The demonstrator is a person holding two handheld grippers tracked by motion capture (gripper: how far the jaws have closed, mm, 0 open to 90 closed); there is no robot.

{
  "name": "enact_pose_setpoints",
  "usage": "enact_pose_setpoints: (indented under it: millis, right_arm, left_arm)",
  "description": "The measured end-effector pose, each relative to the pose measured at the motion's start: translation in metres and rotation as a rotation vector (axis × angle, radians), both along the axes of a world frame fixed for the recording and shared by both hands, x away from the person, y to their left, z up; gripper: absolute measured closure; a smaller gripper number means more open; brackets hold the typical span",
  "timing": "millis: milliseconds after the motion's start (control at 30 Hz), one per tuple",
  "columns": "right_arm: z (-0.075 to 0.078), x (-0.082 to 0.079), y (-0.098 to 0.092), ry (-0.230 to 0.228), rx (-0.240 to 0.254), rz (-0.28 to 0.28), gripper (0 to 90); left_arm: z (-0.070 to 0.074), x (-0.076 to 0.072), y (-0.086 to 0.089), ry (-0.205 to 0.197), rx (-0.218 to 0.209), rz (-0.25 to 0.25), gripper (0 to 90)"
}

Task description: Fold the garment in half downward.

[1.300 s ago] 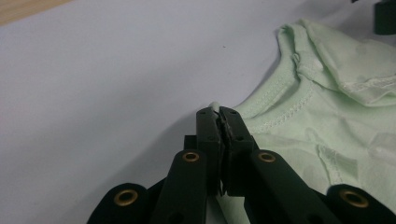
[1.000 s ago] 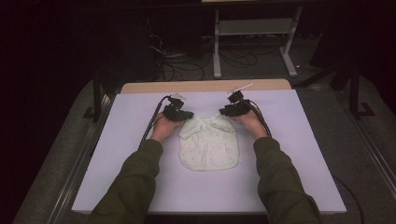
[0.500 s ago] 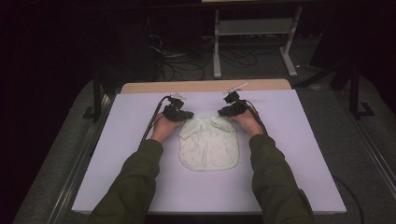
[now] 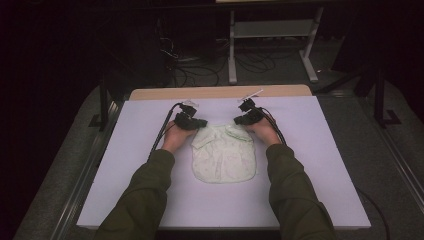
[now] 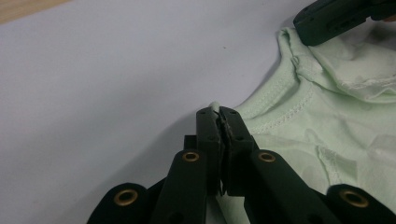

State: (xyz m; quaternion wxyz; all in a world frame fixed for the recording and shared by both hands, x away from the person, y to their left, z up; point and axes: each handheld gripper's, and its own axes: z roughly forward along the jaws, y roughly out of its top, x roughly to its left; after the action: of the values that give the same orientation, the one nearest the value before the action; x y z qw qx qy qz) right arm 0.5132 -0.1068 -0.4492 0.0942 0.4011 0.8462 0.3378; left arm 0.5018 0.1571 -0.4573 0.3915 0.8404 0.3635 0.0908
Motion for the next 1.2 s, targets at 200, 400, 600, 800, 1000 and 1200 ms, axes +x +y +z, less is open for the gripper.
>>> enact_pose_setpoints:
  millis: [200,400,600,800,1000,1200]
  right_arm:
    - [0.0,0.0,0.0,0.004,0.007,-0.006,88.2]
    - [0.006,-0.003,-0.003,-0.008,0.024,-0.007,88.3]
    - [0.014,-0.009,-0.007,-0.021,0.046,0.001,88.2]
    - [0.022,-0.019,-0.01,-0.041,0.074,0.01,88.3]
    - [0.023,-0.029,-0.013,-0.052,0.086,0.023,88.2]
    - [0.025,-0.04,-0.015,-0.063,0.089,0.042,88.2]
  left_arm:
    - [0.001,-0.001,-0.001,-0.006,0.009,0.006,88.5]
    - [0.007,-0.002,0.0,-0.02,-0.011,0.009,88.5]
    - [0.016,-0.008,0.001,-0.049,-0.017,-0.004,88.5]
    - [0.02,-0.016,0.003,-0.071,-0.02,-0.019,88.5]
    - [0.023,-0.024,0.007,-0.088,-0.023,-0.035,88.5]
    - [0.024,-0.034,0.008,-0.096,-0.019,-0.057,88.5]
